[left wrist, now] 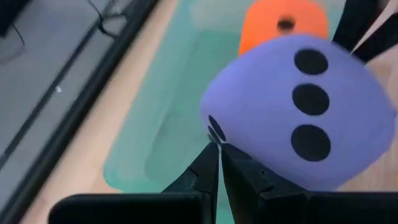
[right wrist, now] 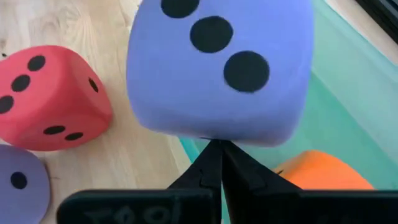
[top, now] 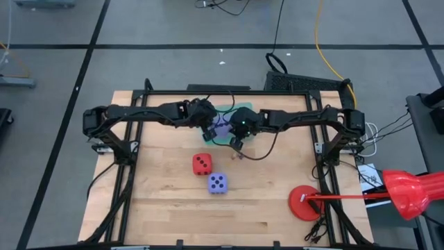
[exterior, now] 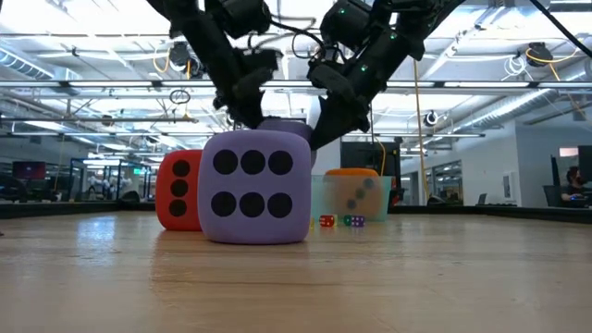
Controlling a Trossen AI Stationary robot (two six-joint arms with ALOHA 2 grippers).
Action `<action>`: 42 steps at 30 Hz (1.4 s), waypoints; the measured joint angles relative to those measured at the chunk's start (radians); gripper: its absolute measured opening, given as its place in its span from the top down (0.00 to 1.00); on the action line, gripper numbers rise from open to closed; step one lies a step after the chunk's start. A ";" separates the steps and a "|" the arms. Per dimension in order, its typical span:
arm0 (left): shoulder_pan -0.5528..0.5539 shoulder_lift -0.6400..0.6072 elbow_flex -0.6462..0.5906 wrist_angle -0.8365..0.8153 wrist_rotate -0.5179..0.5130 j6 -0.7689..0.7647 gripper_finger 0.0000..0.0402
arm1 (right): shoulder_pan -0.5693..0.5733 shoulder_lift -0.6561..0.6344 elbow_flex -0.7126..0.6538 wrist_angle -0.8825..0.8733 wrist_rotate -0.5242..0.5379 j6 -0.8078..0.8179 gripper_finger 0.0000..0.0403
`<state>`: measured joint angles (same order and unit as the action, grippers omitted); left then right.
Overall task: Pick & Place Dice
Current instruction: Put the right large blue dice into the basket, then put the large blue dice into the basket
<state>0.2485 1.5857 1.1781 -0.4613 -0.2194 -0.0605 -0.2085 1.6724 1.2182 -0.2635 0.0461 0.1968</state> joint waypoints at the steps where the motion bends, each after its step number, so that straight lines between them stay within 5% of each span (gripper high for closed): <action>1: 0.000 -0.019 0.000 -0.011 -0.002 0.000 0.91 | 0.000 -0.002 0.000 -0.001 0.000 0.000 1.00; 12: -0.017 -0.319 0.001 -0.139 -0.017 0.003 0.91 | 0.005 -0.049 -0.003 -0.056 -0.021 0.015 1.00; 21: -0.178 -0.708 -0.056 -0.154 0.005 0.024 0.91 | 0.151 -0.275 -0.037 0.036 -0.071 -0.077 1.00; 30: -0.337 -1.097 -0.362 -0.003 -0.078 -0.043 0.94 | 0.328 -0.610 -0.392 0.515 -0.063 -0.143 1.00; 37: -0.410 -1.241 -0.525 0.037 -0.178 -0.010 0.99 | 0.411 -0.844 -0.702 0.610 0.188 -0.086 1.00; 42: -0.437 -1.303 -0.614 0.106 -0.177 0.050 0.99 | 0.414 -0.939 -0.835 0.653 0.214 -0.074 1.00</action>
<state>-0.1881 0.2824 0.5641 -0.3554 -0.3963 -0.0108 0.2050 0.7333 0.3837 0.3891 0.2602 0.1223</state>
